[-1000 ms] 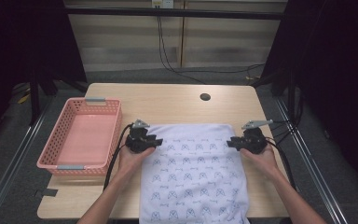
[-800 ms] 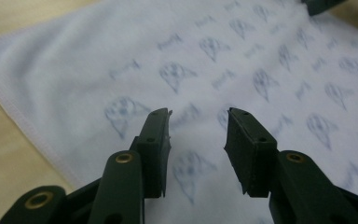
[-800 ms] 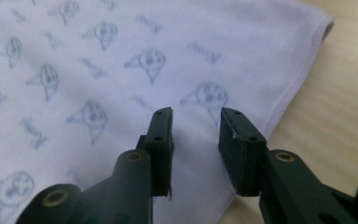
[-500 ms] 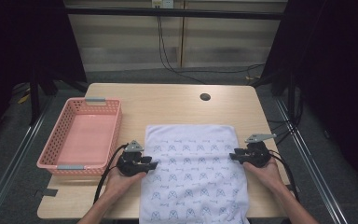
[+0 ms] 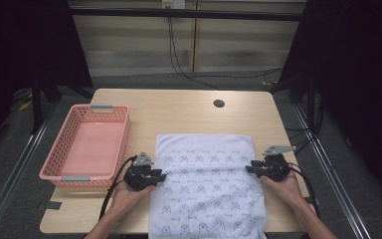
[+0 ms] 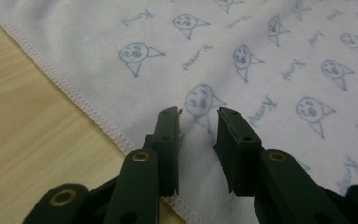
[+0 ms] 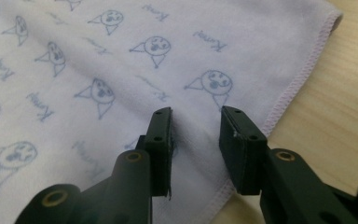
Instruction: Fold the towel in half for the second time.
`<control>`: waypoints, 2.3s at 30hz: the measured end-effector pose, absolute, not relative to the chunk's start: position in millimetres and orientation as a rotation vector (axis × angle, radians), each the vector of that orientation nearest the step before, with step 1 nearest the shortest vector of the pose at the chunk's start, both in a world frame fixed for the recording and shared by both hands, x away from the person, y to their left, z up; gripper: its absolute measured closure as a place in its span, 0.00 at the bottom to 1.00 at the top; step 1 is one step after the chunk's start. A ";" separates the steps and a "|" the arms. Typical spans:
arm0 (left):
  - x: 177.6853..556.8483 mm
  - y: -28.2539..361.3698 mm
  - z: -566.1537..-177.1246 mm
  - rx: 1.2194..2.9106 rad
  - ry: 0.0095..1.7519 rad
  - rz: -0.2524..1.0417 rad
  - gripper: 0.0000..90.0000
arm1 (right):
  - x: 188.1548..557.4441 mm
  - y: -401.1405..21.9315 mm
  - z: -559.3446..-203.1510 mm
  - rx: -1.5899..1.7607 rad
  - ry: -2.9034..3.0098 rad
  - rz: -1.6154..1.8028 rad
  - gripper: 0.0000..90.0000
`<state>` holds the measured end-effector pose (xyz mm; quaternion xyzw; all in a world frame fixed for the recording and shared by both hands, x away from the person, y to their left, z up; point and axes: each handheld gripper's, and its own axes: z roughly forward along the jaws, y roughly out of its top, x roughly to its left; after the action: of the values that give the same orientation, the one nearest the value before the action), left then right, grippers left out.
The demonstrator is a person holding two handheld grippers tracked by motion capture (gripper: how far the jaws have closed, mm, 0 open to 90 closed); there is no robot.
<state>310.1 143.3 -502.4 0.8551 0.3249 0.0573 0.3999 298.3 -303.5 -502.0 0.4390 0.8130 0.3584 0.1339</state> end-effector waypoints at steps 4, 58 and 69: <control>302.9 142.8 -501.3 2.168 0.824 0.119 0.77 | 290.1 -304.7 -501.4 1.273 2.366 1.041 0.74; 373.4 136.0 -502.4 2.095 1.080 0.288 0.52 | 351.9 -312.9 -502.0 1.310 2.376 1.034 0.86; 377.8 143.4 -496.8 2.033 0.981 0.104 0.98 | 351.4 -321.4 -487.2 1.385 2.347 1.241 0.97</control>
<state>377.8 143.4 -496.8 0.8136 0.3927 0.0414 0.4267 351.4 -321.4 -487.2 0.4613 0.7817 0.4132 0.0735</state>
